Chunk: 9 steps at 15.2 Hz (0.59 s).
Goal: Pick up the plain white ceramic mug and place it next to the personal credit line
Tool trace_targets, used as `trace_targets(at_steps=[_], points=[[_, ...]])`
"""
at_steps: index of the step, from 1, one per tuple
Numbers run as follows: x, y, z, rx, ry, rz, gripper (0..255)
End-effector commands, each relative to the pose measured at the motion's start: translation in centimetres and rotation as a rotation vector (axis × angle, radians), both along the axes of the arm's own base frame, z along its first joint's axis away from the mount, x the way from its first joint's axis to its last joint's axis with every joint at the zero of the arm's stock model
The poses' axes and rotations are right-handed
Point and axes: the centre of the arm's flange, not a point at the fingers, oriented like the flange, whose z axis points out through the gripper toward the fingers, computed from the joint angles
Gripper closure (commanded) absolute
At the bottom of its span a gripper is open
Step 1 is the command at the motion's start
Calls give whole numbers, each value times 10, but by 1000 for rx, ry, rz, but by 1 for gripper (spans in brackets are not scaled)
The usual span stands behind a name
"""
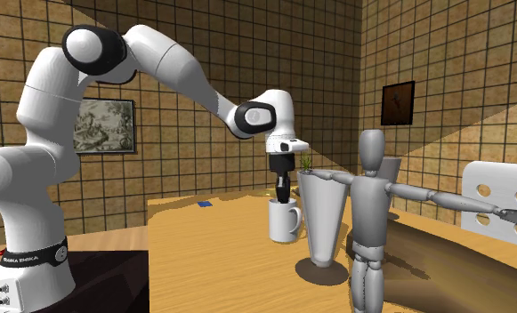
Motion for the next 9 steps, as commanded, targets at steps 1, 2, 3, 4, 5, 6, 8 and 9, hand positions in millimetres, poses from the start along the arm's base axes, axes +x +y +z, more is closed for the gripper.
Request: trace_targets(at_steps=[1, 2, 3, 4, 5, 6, 8, 9], points=[[0, -1, 11, 0, 0, 0, 255], [0, -1, 16, 0, 0, 0, 255], [0, -1, 22, 0, 0, 0, 255], [0, -1, 27, 0, 0, 0, 255], [0, -1, 32, 0, 0, 0, 255], [0, -1, 37, 0, 0, 0, 255], [0, -1, 48, 0, 0, 0, 255], [0, -1, 53, 0, 0, 0, 255]])
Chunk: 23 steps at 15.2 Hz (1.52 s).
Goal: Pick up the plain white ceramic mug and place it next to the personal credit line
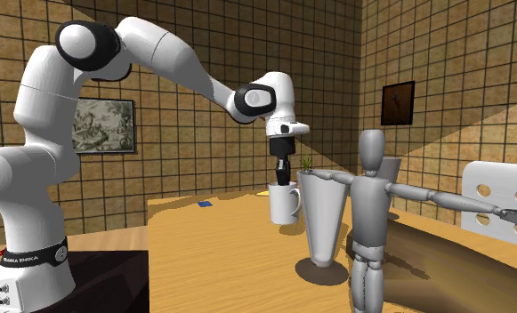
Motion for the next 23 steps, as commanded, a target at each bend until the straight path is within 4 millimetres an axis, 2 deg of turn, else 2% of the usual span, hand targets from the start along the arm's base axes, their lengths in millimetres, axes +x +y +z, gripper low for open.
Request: trace_targets(at_steps=[1, 21, 22, 23], points=[[-1, 0, 11, 0, 0, 0, 255], [-1, 0, 116, 0, 0, 0, 255], [-1, 0, 117, 0, 0, 0, 255], [-6, 12, 117, 0, 0, 0, 255]])
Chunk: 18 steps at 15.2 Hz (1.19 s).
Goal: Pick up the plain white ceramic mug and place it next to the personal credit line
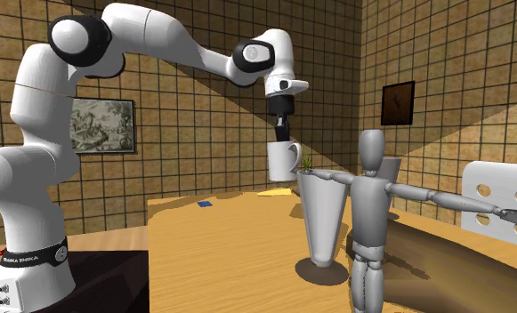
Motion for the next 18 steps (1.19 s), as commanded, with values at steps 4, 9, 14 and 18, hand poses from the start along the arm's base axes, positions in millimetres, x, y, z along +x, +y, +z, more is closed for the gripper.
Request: trace_targets(at_steps=[4, 9, 14, 18], points=[[-26, 55, 2, 0, 0, 0, 255], [-55, 114, 2, 0, 0, 0, 255], [-84, 174, 2, 0, 0, 0, 255], [-107, 221, 3, 0, 0, 0, 255]])
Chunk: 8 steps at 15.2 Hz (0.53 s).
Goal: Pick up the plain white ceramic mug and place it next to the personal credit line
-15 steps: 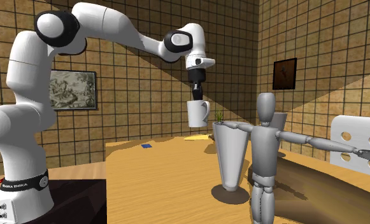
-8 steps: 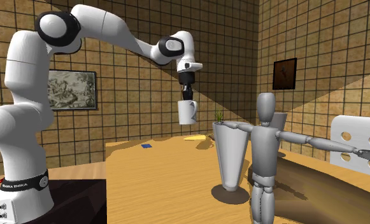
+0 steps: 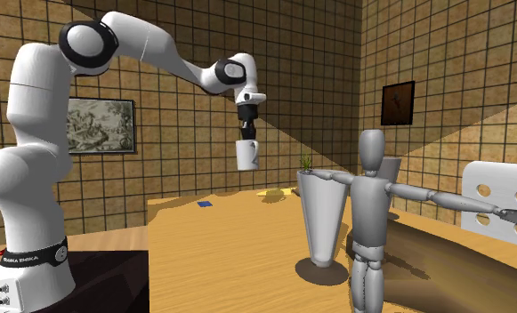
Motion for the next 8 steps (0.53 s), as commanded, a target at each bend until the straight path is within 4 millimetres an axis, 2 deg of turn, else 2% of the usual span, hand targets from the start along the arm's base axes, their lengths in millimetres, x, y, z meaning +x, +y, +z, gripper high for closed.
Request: trace_targets(at_steps=[1, 8], points=[[-13, 25, 0, 0, 0, -1, 255], [-53, 108, 0, 0, 0, -1, 255]])
